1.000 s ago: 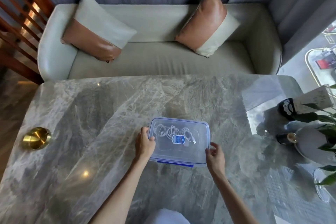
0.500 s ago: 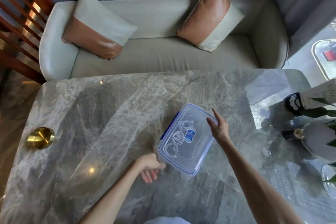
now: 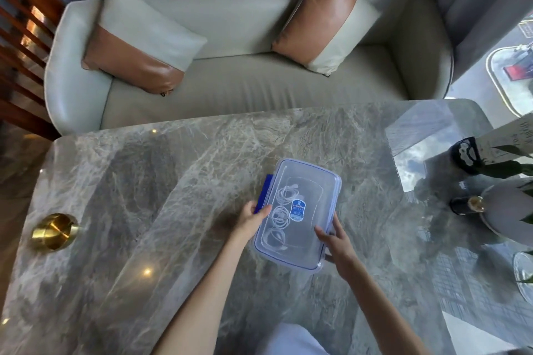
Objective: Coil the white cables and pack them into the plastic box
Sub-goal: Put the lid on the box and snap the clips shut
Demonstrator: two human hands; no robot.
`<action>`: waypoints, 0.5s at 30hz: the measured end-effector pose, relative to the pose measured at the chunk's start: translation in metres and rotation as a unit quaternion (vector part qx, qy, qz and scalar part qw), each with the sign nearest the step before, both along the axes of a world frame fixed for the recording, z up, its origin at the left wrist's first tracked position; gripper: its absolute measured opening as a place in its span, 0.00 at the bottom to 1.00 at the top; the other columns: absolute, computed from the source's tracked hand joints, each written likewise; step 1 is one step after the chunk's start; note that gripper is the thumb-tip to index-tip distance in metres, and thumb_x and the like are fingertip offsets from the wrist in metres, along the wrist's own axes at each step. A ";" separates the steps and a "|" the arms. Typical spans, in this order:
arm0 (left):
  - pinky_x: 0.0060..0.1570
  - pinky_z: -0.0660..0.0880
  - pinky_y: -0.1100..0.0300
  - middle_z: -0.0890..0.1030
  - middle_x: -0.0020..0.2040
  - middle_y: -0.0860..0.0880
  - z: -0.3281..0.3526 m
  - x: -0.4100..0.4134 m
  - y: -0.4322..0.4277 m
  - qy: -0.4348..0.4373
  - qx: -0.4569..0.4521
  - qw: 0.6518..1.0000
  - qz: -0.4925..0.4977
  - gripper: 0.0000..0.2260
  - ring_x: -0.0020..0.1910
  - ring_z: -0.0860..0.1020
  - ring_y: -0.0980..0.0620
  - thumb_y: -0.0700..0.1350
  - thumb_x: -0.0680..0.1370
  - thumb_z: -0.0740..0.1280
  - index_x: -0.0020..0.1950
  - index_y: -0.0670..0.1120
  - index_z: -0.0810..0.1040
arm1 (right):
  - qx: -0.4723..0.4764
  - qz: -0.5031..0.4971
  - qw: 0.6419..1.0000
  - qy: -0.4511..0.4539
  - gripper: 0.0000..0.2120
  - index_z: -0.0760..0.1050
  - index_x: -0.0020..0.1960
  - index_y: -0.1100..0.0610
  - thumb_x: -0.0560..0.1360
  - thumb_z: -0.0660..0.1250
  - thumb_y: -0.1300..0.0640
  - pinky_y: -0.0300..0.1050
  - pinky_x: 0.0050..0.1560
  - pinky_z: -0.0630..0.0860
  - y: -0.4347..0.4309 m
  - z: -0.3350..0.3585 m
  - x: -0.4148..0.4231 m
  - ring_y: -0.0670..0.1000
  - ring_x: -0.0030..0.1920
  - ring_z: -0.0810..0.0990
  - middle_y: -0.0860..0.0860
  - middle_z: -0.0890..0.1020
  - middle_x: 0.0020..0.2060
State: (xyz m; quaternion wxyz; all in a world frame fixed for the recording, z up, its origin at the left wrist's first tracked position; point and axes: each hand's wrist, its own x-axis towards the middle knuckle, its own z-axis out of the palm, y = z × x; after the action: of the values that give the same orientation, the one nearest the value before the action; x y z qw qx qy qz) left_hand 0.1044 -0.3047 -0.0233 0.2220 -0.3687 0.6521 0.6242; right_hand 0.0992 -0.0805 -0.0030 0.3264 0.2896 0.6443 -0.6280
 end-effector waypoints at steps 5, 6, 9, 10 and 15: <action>0.61 0.76 0.43 0.79 0.60 0.39 0.002 0.014 -0.002 -0.006 -0.037 0.999 -0.004 0.22 0.56 0.80 0.40 0.42 0.77 0.70 0.68 0.39 0.69 | 0.000 0.059 0.997 0.045 0.36 0.57 0.79 0.49 0.78 0.67 0.68 0.45 0.51 0.81 0.001 -0.002 -0.029 0.54 0.54 0.79 0.60 0.81 0.61; 0.59 0.76 0.42 0.79 0.58 0.38 0.004 0.014 -0.001 -0.006 -0.063 0.997 -0.034 0.18 0.54 0.80 0.40 0.44 0.77 0.69 0.65 0.40 0.72 | 0.002 0.070 0.996 0.047 0.37 0.56 0.79 0.48 0.78 0.67 0.67 0.41 0.47 0.82 0.001 -0.003 -0.032 0.54 0.52 0.80 0.59 0.81 0.59; 0.59 0.75 0.44 0.75 0.57 0.39 0.007 0.008 0.006 -0.028 -0.191 0.974 -0.120 0.16 0.55 0.77 0.39 0.50 0.77 0.65 0.58 0.40 0.75 | 0.026 0.077 0.996 0.044 0.38 0.54 0.80 0.51 0.77 0.69 0.65 0.35 0.38 0.79 0.000 -0.004 -0.034 0.53 0.49 0.81 0.58 0.80 0.58; 0.60 0.74 0.45 0.74 0.58 0.39 0.008 0.006 0.008 -0.038 -0.222 0.965 -0.131 0.18 0.57 0.76 0.39 0.52 0.77 0.64 0.57 0.39 0.75 | 0.035 0.071 0.996 0.038 0.38 0.53 0.80 0.52 0.77 0.70 0.64 0.36 0.39 0.78 0.001 -0.006 -0.033 0.53 0.51 0.80 0.59 0.79 0.61; 0.54 0.77 0.46 0.77 0.54 0.37 0.011 0.001 0.013 -0.040 -0.268 0.958 -0.098 0.15 0.51 0.78 0.37 0.51 0.76 0.68 0.48 0.38 0.78 | 0.046 0.065 0.996 0.034 0.39 0.51 0.81 0.56 0.77 0.70 0.62 0.43 0.50 0.75 0.001 -0.010 -0.031 0.53 0.56 0.78 0.58 0.75 0.66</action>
State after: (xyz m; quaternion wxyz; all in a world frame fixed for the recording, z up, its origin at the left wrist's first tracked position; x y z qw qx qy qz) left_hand 0.1057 -0.2917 -0.0125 0.2016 -0.3736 0.8190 0.3861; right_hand 0.0677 -0.0798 -0.0129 0.3310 0.2397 0.7007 -0.5848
